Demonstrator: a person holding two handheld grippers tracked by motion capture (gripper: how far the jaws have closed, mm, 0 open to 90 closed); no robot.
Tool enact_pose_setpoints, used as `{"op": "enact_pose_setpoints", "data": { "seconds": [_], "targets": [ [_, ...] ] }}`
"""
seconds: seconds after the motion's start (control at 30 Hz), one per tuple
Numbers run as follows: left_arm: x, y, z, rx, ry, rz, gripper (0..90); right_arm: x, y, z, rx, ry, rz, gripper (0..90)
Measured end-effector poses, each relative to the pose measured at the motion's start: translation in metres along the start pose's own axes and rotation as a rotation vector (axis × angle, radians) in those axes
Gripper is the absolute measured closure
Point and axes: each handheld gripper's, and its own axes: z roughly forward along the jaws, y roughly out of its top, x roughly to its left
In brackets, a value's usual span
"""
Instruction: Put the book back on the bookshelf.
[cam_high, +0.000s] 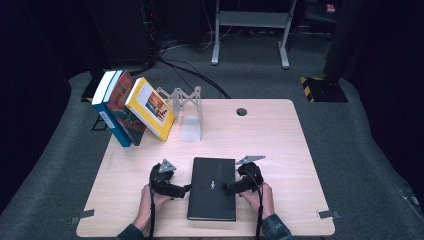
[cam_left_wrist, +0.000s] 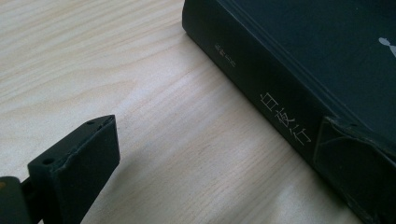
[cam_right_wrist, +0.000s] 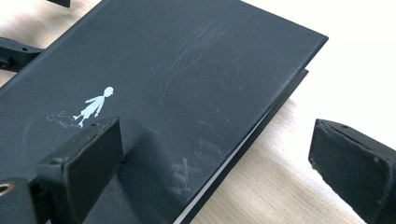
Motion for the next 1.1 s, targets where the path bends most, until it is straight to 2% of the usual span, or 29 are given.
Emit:
{"op": "enact_pose_setpoints", "data": {
  "seconds": [0.13, 0.3, 0.33, 0.5, 0.63, 0.77, 0.8, 0.87, 0.97, 1.1],
  "targets": [
    [0.000, 0.001, -0.002, 0.031, -0.004, 0.028, 0.1, -0.002, -0.001, 0.001, -0.003, 0.014, 0.006, 2.8],
    [-0.001, -0.001, -0.002, 0.037, -0.005, 0.009, 0.0, -0.002, -0.001, 0.001, -0.009, 0.011, 0.001, 3.2],
    [-0.001, -0.001, 0.000, 0.035, 0.009, 0.009, 0.0, -0.002, -0.001, 0.000, -0.004, 0.013, 0.003, 3.2],
    [-0.002, -0.003, -0.001, 0.090, 0.006, 0.032, 0.2, -0.002, -0.002, 0.000, -0.019, 0.011, -0.006, 3.8],
    [-0.002, -0.004, 0.000, 0.080, 0.014, 0.018, 0.2, -0.003, -0.003, 0.000, -0.024, 0.015, 0.001, 3.8],
    [-0.004, -0.002, 0.004, 0.075, 0.018, 0.029, 0.0, -0.002, -0.003, -0.001, -0.025, -0.004, -0.004, 3.7],
    [-0.006, 0.000, 0.005, 0.084, 0.009, 0.037, 0.0, -0.003, -0.003, -0.002, -0.032, -0.017, -0.009, 3.7],
    [-0.009, 0.003, 0.010, 0.078, 0.002, 0.043, 0.0, -0.009, -0.006, -0.005, -0.037, -0.022, 0.014, 3.6],
    [-0.014, 0.008, 0.017, 0.080, 0.005, 0.059, 0.0, -0.018, -0.009, -0.009, -0.041, -0.028, 0.048, 3.6],
    [-0.016, 0.016, 0.025, 0.080, 0.013, 0.068, 0.0, -0.025, -0.010, -0.013, -0.043, -0.041, 0.058, 3.6]
  ]
}}
